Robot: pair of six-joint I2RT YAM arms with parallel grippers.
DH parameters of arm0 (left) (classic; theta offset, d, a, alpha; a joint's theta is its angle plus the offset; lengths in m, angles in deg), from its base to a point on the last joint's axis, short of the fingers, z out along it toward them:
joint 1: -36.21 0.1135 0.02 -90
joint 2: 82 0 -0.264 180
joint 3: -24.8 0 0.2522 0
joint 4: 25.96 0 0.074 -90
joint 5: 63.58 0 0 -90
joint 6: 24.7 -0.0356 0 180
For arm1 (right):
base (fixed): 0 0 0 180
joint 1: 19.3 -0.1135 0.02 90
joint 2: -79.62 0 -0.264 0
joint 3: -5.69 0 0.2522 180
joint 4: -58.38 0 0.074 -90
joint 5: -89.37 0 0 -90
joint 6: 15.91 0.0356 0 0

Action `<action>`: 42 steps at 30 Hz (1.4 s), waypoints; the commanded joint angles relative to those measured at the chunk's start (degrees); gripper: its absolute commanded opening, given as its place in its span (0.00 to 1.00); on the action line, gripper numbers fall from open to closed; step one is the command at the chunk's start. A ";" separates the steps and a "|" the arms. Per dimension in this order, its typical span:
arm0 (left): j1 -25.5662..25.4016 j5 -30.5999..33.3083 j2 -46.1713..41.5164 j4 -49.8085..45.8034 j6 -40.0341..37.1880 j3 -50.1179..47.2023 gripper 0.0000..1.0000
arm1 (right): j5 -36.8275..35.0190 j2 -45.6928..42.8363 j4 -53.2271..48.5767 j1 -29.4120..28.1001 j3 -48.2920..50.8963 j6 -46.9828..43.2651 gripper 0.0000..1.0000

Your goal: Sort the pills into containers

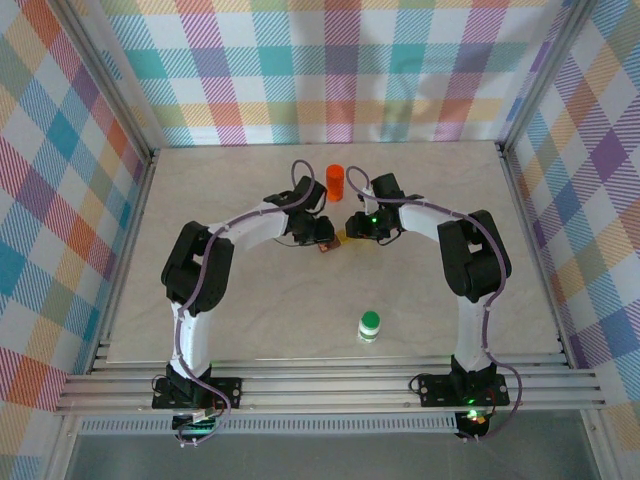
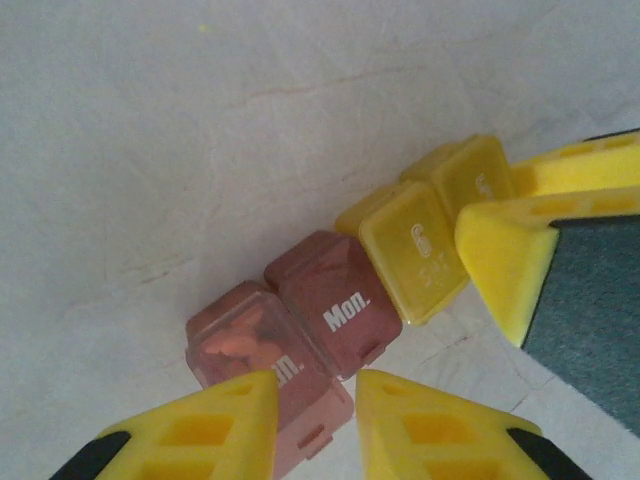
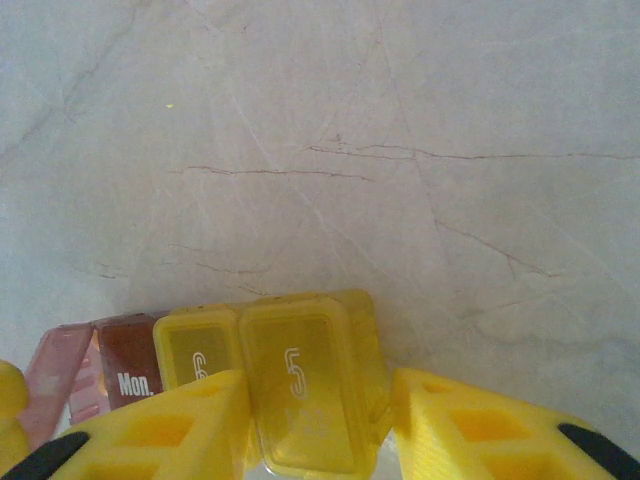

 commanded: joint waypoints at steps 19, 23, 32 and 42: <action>-0.30 8.93 -2.95 4.40 2.62 -5.03 0.33 | -3.05 2.67 -3.55 -0.30 1.84 -0.48 0.42; -0.30 8.46 -3.64 4.15 2.73 -5.27 0.33 | -3.13 2.76 -3.68 -0.29 1.84 -0.67 0.42; -0.55 6.15 -5.07 7.71 5.14 -8.98 0.33 | -3.05 2.86 -3.62 -0.30 1.84 -0.66 0.42; -0.56 5.95 -6.42 7.08 5.09 -7.34 0.33 | -2.52 3.80 -4.85 -0.30 0.70 -1.22 0.42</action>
